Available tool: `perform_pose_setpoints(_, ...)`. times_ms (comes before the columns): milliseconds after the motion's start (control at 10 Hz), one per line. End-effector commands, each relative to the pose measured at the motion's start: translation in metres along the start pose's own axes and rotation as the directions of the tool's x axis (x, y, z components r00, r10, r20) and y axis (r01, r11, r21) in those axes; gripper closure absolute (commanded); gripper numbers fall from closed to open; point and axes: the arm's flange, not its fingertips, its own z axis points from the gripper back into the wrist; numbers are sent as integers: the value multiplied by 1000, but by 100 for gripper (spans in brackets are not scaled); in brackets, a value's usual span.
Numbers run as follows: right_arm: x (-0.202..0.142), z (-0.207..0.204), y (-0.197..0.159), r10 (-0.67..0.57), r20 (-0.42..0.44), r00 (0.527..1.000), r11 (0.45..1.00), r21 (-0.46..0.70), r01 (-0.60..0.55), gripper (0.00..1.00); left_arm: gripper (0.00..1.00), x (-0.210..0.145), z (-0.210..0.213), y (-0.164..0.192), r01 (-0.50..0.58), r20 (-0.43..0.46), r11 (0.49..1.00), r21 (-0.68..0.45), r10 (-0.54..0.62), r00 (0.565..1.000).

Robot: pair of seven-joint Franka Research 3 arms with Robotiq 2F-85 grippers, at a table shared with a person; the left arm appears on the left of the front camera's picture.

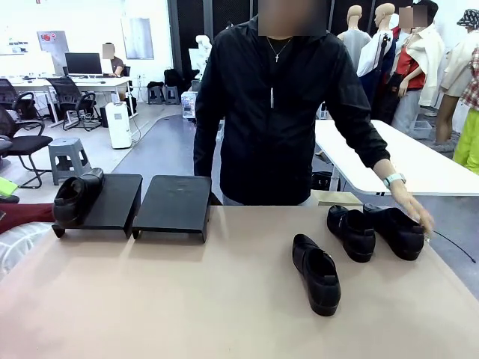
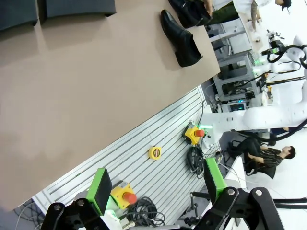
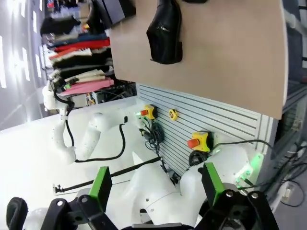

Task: Organize the shoes by placing them on the stand.
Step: Pick up one Shoe and place it in the middle of the table.

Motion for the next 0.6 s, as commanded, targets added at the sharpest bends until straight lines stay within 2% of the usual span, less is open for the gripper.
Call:
perform_pose_setpoints(0,7,-14,50,2,-51,999,995,-100,-7,0,0,-1,3,1,21,-11,1000,1,-21,1000)
perform_pose_setpoints(200,20,-75,124,-95,-119,988,970,-234,65,0,0,-1,3,1,21,-11,1000,1,-21,1000)
perform_pose_setpoints(300,30,-123,166,-132,-161,978,944,-322,75,0,0,-1,3,1,21,-11,1000,1,-21,1000)
perform_pose_setpoints(400,44,-168,193,-217,-155,964,905,-403,139,0,0,-1,3,1,21,-11,1000,1,-21,1000)
perform_pose_setpoints(500,56,-216,215,-247,-146,958,872,-465,154,0,0,-1,3,1,21,-11,1000,1,-21,1000)
